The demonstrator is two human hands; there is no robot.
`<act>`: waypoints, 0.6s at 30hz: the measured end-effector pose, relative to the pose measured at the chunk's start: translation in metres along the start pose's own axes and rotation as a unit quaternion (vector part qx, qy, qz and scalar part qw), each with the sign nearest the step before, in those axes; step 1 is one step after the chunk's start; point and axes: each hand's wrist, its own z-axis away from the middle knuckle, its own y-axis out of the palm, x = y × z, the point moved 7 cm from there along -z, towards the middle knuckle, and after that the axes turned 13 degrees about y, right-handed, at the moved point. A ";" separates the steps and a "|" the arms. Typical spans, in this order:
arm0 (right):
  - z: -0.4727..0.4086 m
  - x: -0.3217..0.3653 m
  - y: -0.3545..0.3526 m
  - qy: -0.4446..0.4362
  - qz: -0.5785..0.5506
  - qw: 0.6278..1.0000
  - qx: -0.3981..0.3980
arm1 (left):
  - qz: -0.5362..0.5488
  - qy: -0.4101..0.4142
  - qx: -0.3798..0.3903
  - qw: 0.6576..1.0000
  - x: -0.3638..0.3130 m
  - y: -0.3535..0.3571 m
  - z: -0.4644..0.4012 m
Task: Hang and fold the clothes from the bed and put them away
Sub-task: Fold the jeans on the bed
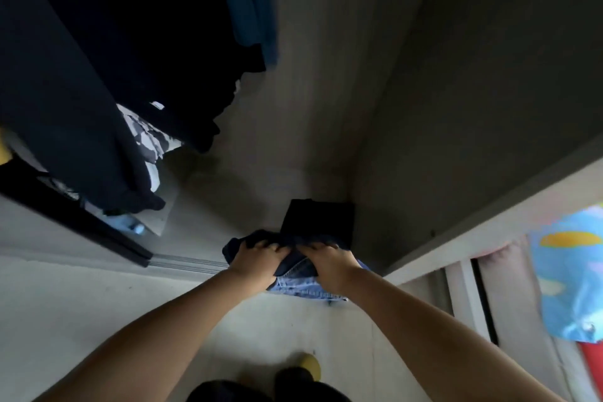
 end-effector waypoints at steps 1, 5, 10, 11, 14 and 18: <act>-0.018 -0.003 0.000 -0.001 0.006 1.000 -0.005 | -0.001 0.000 -0.004 1.000 0.009 0.003 -0.015; -0.081 -0.022 -0.013 0.008 0.026 0.998 -0.059 | 0.007 -0.006 -0.039 0.999 0.044 0.007 -0.076; -0.163 -0.068 -0.029 0.061 0.026 0.990 -0.127 | -0.020 0.012 -0.092 0.995 0.081 -0.002 -0.179; -0.181 -0.079 -0.029 0.076 0.022 0.987 -0.141 | -0.041 0.018 -0.109 0.993 0.086 -0.003 -0.203; -0.216 -0.110 -0.024 0.110 0.009 0.975 -0.193 | -0.054 0.026 -0.153 0.986 0.092 0.000 -0.252; -0.269 -0.145 0.038 0.149 -0.006 0.960 -0.238 | -0.067 0.049 -0.210 0.974 0.088 0.062 -0.314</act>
